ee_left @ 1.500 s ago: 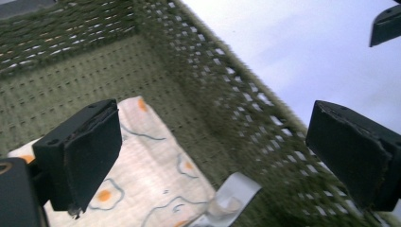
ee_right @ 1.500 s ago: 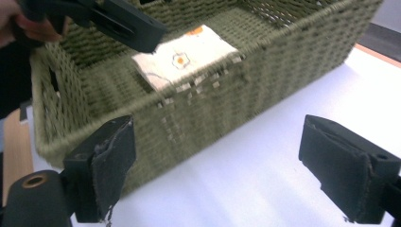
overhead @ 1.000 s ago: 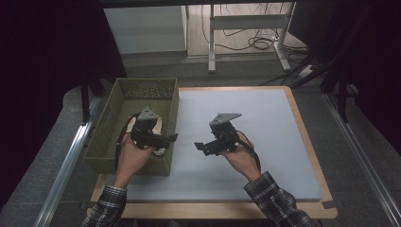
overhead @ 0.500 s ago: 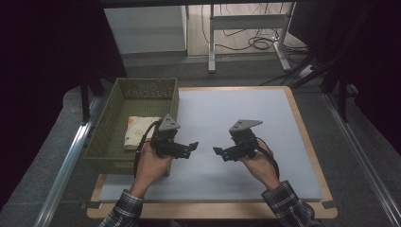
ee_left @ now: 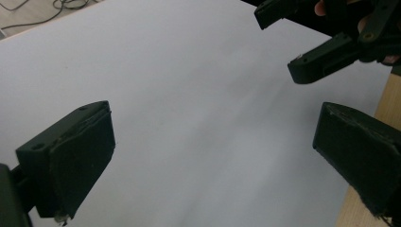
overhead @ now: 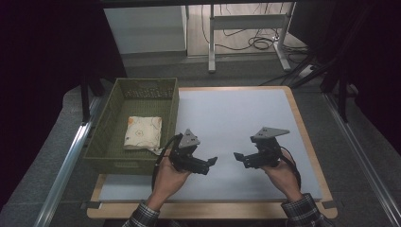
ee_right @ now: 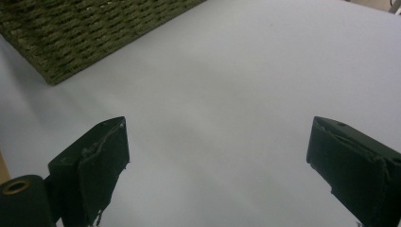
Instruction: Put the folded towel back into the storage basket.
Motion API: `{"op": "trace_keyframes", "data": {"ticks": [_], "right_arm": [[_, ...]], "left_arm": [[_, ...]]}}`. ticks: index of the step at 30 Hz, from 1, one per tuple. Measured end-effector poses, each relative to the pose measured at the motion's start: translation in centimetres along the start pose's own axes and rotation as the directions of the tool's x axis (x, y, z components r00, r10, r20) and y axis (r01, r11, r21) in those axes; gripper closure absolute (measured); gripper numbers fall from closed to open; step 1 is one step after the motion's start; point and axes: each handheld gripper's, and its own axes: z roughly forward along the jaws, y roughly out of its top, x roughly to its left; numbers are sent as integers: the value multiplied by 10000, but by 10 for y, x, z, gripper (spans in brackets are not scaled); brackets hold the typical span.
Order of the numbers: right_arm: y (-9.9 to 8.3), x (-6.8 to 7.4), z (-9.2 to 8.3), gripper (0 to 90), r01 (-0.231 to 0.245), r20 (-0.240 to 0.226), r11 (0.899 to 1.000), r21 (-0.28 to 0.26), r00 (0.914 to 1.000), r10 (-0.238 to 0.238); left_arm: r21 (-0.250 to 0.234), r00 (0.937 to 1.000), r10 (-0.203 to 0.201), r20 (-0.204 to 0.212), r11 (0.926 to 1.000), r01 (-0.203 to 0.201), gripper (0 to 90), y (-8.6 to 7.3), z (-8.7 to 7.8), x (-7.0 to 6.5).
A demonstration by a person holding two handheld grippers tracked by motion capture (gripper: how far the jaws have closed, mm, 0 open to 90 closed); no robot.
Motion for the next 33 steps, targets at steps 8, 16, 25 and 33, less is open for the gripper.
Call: {"op": "trace_keyframes", "data": {"ticks": [8, 16, 25, 33], "right_arm": [[-28, -3, -11, 67, -174, 321, 9998, 134, 9993, 170], [-55, 2, -12, 67, -217, 475, 9995, 224, 9987, 206], [-82, 6, -9, 67, -372, 665, 9987, 357, 9972, 348], [-102, 7, 1, 64, -69, 1169, 9978, 654, 9931, -7]], "left_arm": [[33, 10000, -4, 32, 10000, 4, 3, -26, 10, -13], [82, 10000, -55, 1, 10000, 55, 6, -56, 16, -18], [609, 9987, 57, -516, 9981, -25, 8, -85, 25, -17], [1462, 9941, 447, -985, 9888, -299, 8, -94, 39, -19]]}}
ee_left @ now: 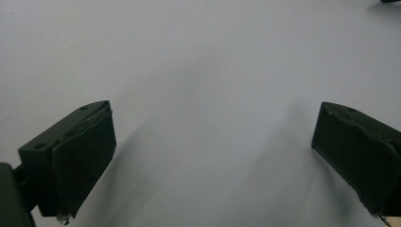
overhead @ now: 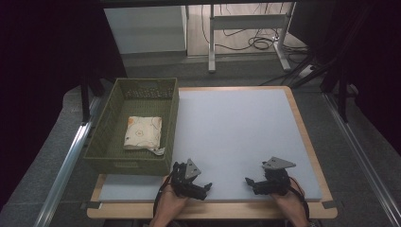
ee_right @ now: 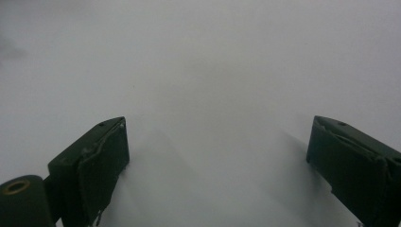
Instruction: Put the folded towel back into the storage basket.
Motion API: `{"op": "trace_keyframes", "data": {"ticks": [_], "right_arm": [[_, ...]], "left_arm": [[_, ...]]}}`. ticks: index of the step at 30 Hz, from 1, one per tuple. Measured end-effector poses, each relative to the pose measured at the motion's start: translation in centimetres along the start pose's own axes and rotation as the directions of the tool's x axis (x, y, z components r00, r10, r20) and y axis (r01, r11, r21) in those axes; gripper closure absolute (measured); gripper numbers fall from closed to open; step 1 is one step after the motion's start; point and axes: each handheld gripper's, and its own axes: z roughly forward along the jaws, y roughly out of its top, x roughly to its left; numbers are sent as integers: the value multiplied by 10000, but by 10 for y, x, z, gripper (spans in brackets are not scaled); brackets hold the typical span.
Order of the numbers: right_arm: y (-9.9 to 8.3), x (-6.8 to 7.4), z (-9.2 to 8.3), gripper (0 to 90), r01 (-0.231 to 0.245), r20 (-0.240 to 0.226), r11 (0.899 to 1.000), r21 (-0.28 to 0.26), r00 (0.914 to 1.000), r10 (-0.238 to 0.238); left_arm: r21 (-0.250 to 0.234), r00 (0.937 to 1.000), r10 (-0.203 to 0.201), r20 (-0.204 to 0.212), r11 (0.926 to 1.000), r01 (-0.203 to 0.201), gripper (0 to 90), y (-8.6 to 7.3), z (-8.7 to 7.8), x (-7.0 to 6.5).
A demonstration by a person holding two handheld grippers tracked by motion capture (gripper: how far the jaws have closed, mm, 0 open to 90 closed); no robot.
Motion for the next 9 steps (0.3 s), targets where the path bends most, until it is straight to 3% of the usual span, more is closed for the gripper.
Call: {"op": "trace_keyframes", "data": {"ticks": [3, 6, 9], "right_arm": [[0, 1, 1, 61, 63, 101, 10000, -7, 9999, -62], [-1, 2, 1, 61, 32, 97, 9999, -100, 9999, -31], [-2, 2, 1, 62, 33, 109, 10000, -81, 9999, -32]], "left_arm": [[136, 10000, -20, 60, 9999, 19, 11, 1, 2, 0], [264, 9974, -533, 490, 9983, 521, 17, -1, 3, 6], [206, 9977, -485, 479, 9987, 476, 20, -2, 3, 5]]}}
